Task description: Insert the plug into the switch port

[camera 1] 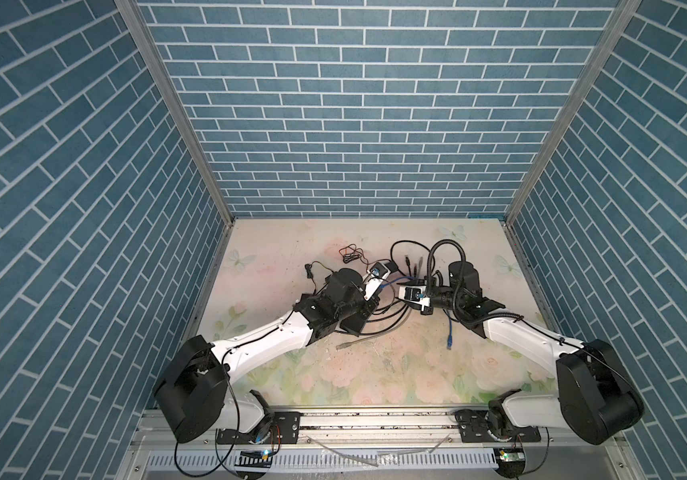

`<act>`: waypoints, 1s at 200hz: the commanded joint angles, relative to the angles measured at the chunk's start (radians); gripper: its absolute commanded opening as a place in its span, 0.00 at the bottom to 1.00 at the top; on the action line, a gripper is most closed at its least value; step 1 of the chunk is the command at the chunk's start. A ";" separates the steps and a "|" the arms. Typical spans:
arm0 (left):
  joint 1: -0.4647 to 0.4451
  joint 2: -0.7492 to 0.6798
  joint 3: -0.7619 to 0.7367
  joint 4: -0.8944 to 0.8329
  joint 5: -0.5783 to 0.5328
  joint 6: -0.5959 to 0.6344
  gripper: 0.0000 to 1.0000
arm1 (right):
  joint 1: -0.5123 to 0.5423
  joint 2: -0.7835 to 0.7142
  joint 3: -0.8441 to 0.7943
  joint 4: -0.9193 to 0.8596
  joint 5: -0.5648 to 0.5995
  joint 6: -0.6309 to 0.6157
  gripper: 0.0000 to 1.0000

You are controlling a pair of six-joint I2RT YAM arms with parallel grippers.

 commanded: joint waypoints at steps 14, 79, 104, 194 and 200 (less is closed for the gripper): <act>0.004 -0.010 -0.005 -0.004 0.012 -0.012 0.08 | 0.033 0.020 0.022 0.028 -0.001 -0.016 0.40; 0.004 -0.013 -0.013 0.003 0.038 -0.004 0.08 | 0.092 0.071 -0.002 0.189 0.090 -0.012 0.40; 0.004 -0.015 -0.019 0.007 0.044 -0.010 0.08 | 0.102 0.091 -0.001 0.271 0.114 -0.003 0.37; 0.004 -0.022 -0.020 0.020 0.048 -0.018 0.09 | 0.118 0.120 0.021 0.304 0.034 0.032 0.00; 0.004 -0.024 -0.023 0.020 0.046 -0.013 0.11 | 0.118 0.114 0.031 0.270 0.033 0.031 0.00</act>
